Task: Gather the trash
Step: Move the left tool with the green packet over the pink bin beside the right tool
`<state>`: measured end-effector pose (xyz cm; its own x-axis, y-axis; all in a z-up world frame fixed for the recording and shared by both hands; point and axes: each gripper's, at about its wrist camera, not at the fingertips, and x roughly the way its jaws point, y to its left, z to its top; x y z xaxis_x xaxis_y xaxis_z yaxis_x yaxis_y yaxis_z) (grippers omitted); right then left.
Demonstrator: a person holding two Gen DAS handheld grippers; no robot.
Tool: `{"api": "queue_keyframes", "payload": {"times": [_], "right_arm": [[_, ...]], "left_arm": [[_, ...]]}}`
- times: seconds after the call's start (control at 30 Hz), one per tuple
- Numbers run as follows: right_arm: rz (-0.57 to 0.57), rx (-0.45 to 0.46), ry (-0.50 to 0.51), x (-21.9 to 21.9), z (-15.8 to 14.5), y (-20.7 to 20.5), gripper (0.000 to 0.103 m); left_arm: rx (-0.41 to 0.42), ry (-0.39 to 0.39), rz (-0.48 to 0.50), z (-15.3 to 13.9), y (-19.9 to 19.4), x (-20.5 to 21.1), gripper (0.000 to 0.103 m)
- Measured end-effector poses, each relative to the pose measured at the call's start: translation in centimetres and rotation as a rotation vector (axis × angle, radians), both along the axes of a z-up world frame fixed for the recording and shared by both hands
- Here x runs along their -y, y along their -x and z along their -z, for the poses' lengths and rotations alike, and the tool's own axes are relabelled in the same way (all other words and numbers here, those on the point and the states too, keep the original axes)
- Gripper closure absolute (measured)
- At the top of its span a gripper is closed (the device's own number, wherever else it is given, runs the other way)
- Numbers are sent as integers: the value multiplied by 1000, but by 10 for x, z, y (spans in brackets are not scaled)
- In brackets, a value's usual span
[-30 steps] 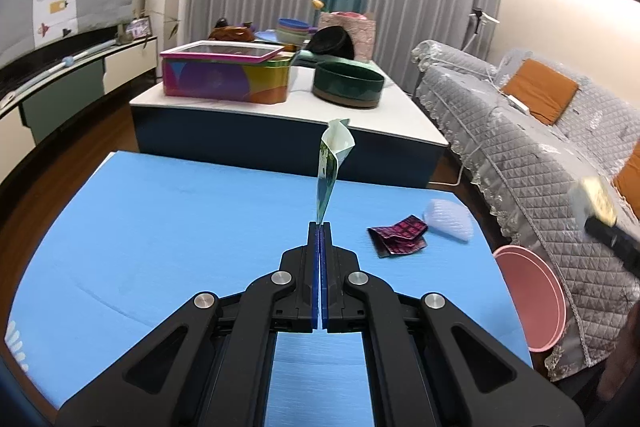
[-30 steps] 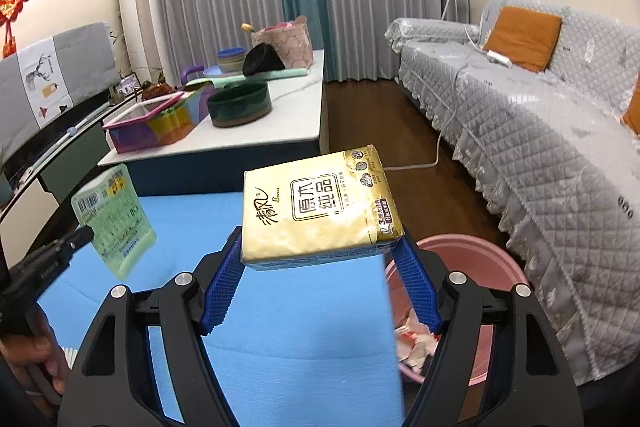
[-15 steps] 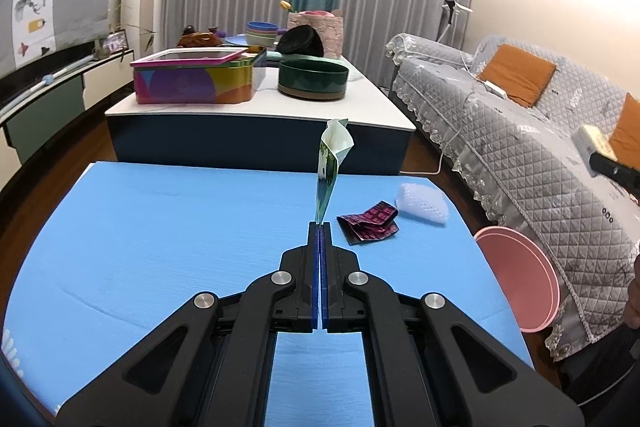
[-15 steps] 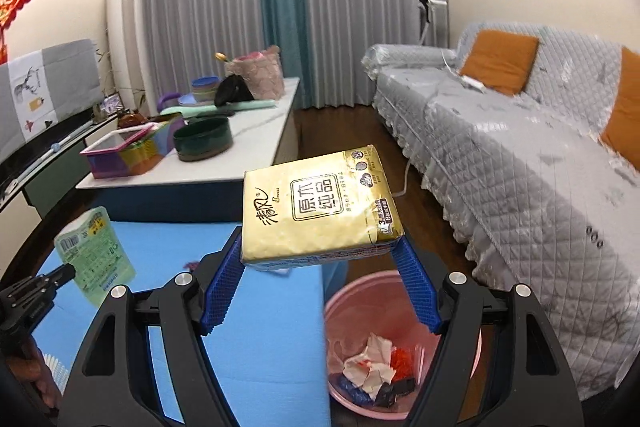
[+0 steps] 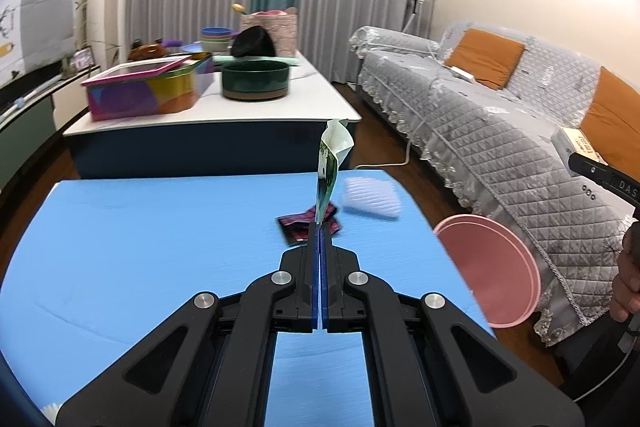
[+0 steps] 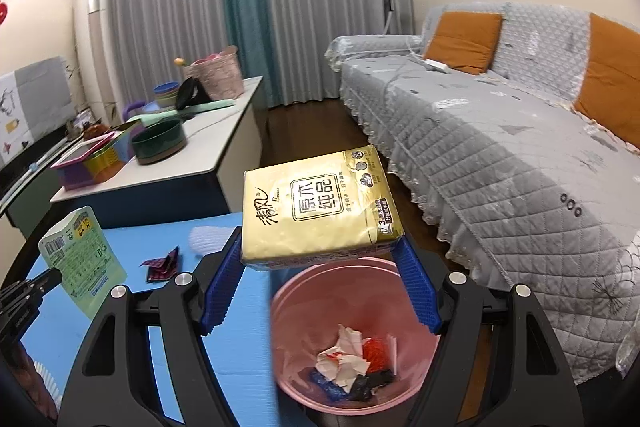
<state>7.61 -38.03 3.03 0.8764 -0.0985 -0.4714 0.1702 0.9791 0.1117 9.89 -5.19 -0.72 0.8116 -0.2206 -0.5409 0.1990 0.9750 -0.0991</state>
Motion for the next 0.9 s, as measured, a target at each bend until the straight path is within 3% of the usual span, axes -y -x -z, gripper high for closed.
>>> {"api": "queue_keyframes", "payload": {"times": [0.4,0.9], "right_arm": [[80,-36,-45,47,13,8,31],[107,-79,-56,67,27,-9,31]], "left_arm": [[1,17,101,-9,-11,58,103],[-30,42,217,-6,-28,129,103]]}}
